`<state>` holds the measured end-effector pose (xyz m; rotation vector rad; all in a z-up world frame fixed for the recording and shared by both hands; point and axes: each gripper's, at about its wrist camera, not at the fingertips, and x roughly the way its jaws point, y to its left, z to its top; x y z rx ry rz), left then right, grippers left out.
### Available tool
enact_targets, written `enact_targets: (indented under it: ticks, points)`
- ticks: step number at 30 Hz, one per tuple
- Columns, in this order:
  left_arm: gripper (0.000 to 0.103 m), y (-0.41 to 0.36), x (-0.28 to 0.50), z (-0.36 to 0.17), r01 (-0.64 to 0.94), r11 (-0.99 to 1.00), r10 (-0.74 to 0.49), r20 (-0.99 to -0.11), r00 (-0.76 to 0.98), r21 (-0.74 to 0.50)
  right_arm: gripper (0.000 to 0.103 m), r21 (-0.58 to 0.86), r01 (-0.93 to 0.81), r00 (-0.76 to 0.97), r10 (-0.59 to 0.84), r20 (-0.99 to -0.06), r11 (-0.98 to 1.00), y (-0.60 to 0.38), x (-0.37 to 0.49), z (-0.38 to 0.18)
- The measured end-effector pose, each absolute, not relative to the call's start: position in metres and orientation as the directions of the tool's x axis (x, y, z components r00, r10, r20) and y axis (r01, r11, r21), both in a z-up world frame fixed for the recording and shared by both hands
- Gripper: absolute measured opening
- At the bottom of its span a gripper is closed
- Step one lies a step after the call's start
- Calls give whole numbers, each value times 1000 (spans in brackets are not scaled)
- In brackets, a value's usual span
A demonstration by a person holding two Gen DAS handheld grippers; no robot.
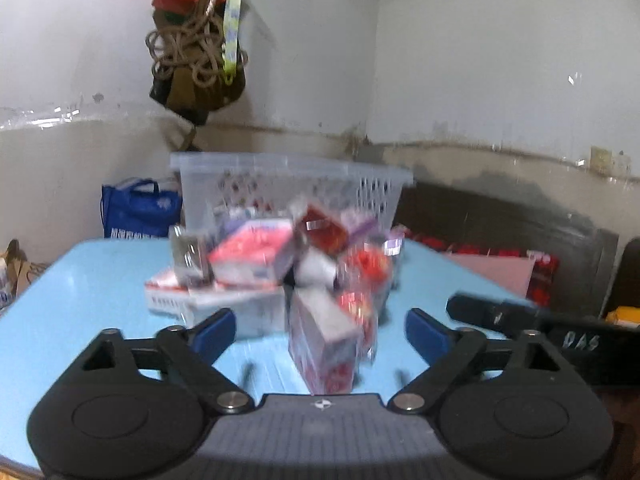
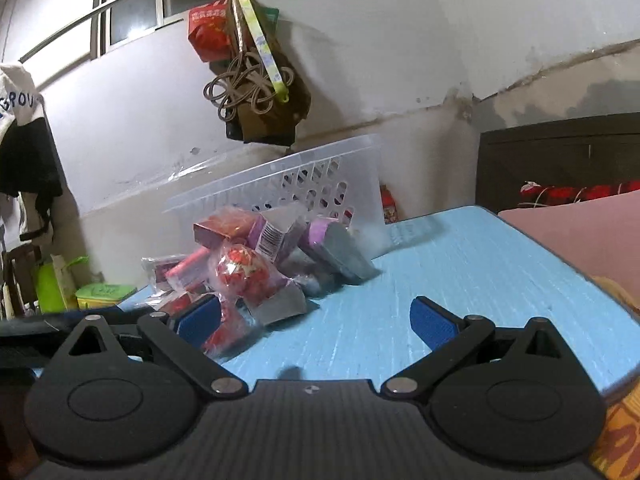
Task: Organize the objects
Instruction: 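Grasp the red-wrapped ball bag with the right tool while the left tool grasps the red box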
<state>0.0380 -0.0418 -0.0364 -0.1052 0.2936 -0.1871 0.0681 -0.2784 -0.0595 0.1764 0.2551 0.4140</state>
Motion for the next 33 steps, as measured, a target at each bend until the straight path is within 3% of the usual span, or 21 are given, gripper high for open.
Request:
enact_targets:
  ticks: [2,4,5,6,13,17,24,25,27,28,33]
  points:
    - [83,-43,38,-40,160,979,-189,-272,944,-123,98,179,-375,890,407,-207,910,-270,68,-59]
    - [59,-43,41,-43,147,984,-168,-274,947,-96,96,147,-378,891,402,-210,914,-262,69,-59]
    - [41,-40,42,-45,147,984,-169,-280,945,-95,93,144,-388,886,412,-214,910,-259,67,-61]
    - [37,-38,42,-46,143,985,-166,-288,943,-97,92,143,-394,883,417,-215,908,-257,66,-63]
    - [38,-9,33,-53,62,996,-79,-277,958,-68,86,110,-478,832,490,-260,871,-218,66,-73]
    - [56,1,32,-54,54,997,-67,-270,961,-55,81,85,-502,818,504,-278,861,-197,75,-72]
    - [61,13,35,-52,86,992,-107,-254,961,-94,78,92,-490,815,493,-305,867,-192,84,-62]
    - [62,15,37,-53,99,990,-122,-254,959,-102,76,87,-493,810,493,-317,866,-190,87,-63]
    - [67,20,41,-54,145,980,-177,-263,948,-135,57,88,-504,795,501,-342,859,-188,93,-64]
    - [67,21,42,-55,160,977,-193,-263,945,-142,53,93,-510,787,507,-352,855,-188,94,-65]
    - [67,14,48,-55,183,975,-212,-277,937,-125,50,95,-530,779,529,-336,842,-199,82,-66]
